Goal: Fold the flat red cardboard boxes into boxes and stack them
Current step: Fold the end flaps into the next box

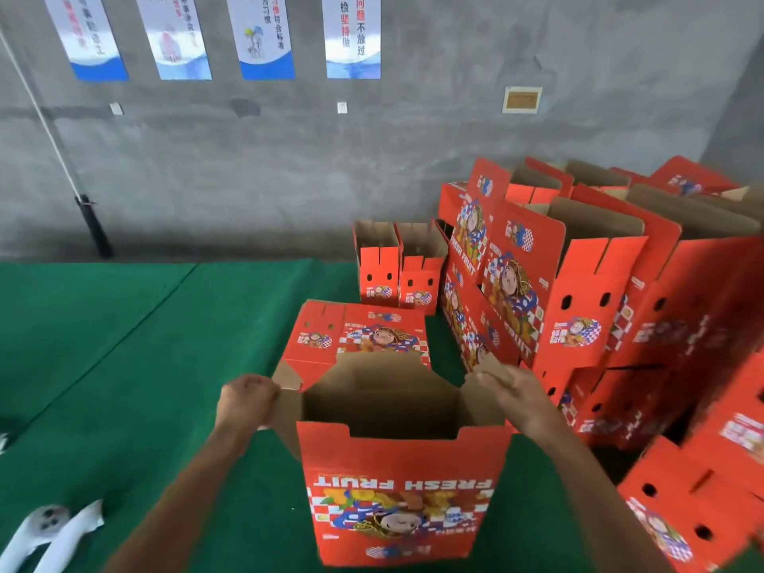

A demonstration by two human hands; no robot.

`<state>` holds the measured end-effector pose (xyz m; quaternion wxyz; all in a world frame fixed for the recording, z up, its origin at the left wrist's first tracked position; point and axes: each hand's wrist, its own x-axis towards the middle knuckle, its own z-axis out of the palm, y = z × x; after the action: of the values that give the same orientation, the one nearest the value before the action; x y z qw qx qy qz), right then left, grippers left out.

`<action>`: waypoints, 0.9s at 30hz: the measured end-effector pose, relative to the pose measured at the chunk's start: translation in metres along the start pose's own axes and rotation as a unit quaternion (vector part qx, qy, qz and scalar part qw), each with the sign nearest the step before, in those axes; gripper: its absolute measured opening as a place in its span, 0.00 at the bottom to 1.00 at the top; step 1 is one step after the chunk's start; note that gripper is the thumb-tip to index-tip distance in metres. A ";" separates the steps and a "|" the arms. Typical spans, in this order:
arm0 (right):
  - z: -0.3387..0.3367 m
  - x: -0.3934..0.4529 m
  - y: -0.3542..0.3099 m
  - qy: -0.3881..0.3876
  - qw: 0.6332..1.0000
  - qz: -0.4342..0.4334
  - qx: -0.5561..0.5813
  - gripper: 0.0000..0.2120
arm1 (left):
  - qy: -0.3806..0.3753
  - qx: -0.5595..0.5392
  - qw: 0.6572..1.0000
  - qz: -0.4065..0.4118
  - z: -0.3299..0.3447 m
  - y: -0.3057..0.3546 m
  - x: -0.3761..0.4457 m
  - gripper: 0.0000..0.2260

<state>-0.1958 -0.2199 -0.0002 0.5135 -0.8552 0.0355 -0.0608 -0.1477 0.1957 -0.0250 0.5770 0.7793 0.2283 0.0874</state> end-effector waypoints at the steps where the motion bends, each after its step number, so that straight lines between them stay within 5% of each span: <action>1: 0.001 -0.005 0.008 -0.002 1.000 0.013 0.022 0.09 | -0.006 -0.010 1.000 -0.010 0.004 -0.008 0.000 0.03; 4: 0.000 -0.011 0.022 0.021 0.998 0.032 0.054 0.09 | -0.001 -0.007 1.000 0.029 0.013 -0.017 0.001 0.03; 7: 0.004 -0.010 0.027 0.039 0.998 0.045 0.032 0.10 | 0.052 0.134 0.974 0.175 0.015 -0.021 -0.002 0.09; 10: 0.009 -0.008 0.031 0.057 0.996 0.057 0.035 0.11 | 0.102 0.260 0.866 0.415 0.010 -0.025 -0.009 0.08; 12: 0.012 -0.003 0.031 0.080 0.994 0.066 0.038 0.10 | 0.026 0.284 0.785 0.550 0.006 -0.025 -0.012 0.10; 14: 0.015 0.001 0.029 0.100 0.992 0.071 0.018 0.10 | -0.091 0.227 0.758 0.605 0.001 -0.027 -0.017 0.13; 18: 0.017 0.006 0.031 0.142 0.987 0.073 -0.011 0.07 | -0.220 0.165 0.794 0.542 -0.009 -0.035 -0.026 0.19; 27: 0.023 0.016 0.039 0.184 0.976 0.103 -0.050 0.05 | -0.332 0.236 0.815 0.413 -0.037 -0.043 -0.041 0.42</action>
<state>-0.1770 -0.2202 -0.0441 0.4583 -0.8456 0.2204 -0.1624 -0.2095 0.2186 -0.0489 0.3261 0.8943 -0.3064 -0.0029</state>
